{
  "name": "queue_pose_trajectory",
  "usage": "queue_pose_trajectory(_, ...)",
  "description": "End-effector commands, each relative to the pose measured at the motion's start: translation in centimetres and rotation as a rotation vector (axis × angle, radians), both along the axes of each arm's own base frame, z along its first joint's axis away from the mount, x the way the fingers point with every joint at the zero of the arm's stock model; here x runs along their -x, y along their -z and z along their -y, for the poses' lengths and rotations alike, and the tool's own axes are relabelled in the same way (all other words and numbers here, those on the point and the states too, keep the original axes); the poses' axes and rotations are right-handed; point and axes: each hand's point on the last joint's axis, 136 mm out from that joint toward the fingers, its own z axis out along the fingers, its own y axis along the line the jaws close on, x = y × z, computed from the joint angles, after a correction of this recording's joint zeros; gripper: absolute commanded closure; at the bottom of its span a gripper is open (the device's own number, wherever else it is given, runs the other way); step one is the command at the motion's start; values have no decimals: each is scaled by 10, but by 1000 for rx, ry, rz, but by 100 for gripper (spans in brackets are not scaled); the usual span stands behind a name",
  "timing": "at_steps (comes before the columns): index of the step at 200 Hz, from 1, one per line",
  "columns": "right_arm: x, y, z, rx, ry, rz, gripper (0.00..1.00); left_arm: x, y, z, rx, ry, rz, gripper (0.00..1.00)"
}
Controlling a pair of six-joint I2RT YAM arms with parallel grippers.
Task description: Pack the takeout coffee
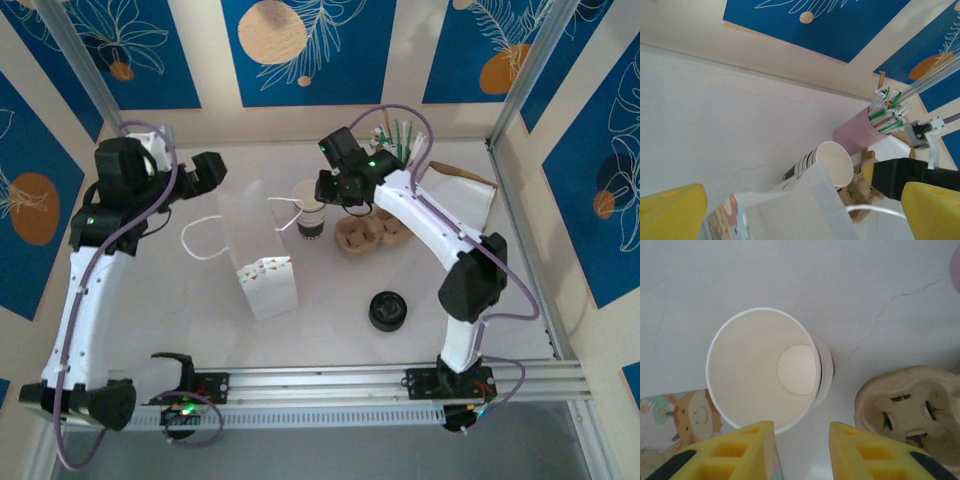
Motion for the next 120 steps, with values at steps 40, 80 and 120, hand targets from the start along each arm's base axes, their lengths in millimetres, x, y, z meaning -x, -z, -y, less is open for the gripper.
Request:
queue_pose_trajectory(40, -21, 17, -3, 57, -8, -49, 71, -28, -5, 8, -49, 49, 32, 0)
queue_pose_trajectory(80, -29, 25, -8, 57, -14, -69, 71, -34, 4, 13, -57, 78, 2, 0)
queue_pose_trajectory(120, -31, 28, -11, 52, -17, -83, 84, -35, 10, 22, -52, 123, -14, 0)
